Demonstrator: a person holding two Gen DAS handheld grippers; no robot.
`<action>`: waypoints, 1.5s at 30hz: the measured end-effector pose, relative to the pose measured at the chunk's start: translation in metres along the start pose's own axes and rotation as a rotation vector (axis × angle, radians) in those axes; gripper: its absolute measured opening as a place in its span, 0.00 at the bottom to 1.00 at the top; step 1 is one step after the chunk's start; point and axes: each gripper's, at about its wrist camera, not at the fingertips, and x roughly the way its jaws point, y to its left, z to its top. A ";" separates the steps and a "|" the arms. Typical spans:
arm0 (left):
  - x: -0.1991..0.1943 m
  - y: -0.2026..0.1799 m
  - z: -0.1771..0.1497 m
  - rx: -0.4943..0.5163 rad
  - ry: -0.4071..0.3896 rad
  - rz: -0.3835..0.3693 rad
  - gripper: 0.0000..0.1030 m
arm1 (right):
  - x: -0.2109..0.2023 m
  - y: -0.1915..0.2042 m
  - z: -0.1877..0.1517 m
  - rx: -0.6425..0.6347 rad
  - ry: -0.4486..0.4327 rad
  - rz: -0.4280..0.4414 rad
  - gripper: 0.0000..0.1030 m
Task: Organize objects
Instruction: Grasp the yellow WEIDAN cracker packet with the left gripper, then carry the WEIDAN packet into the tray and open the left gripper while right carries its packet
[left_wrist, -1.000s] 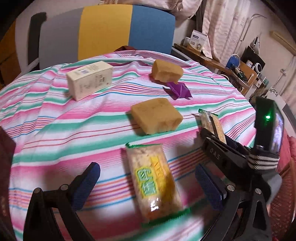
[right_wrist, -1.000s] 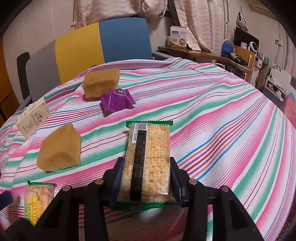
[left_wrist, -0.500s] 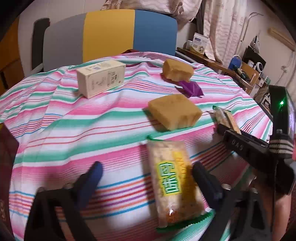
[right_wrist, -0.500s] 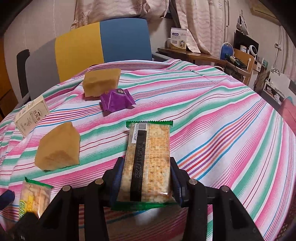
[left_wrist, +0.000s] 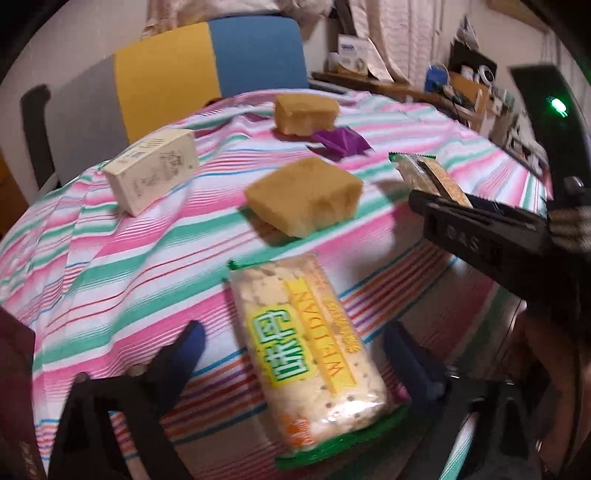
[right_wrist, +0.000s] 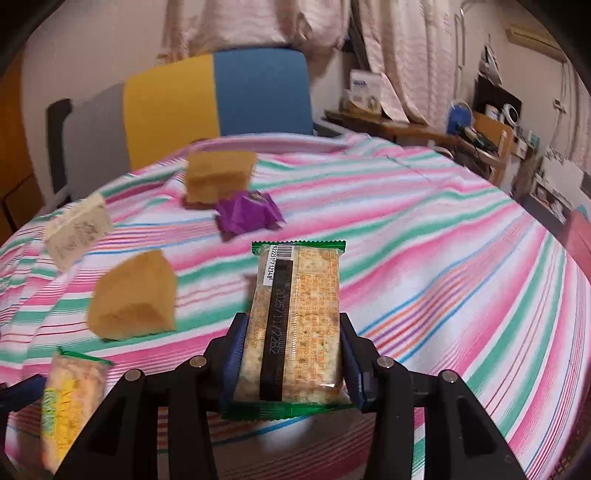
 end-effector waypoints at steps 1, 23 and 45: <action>-0.002 0.004 -0.001 -0.020 -0.009 0.002 0.74 | -0.003 0.002 0.000 -0.010 -0.013 0.005 0.45; -0.055 0.034 -0.061 -0.058 -0.122 -0.033 0.46 | -0.040 0.051 -0.026 -0.150 -0.083 0.093 0.45; -0.143 0.105 -0.085 -0.262 -0.228 -0.037 0.46 | -0.056 0.073 -0.038 -0.208 -0.087 0.268 0.45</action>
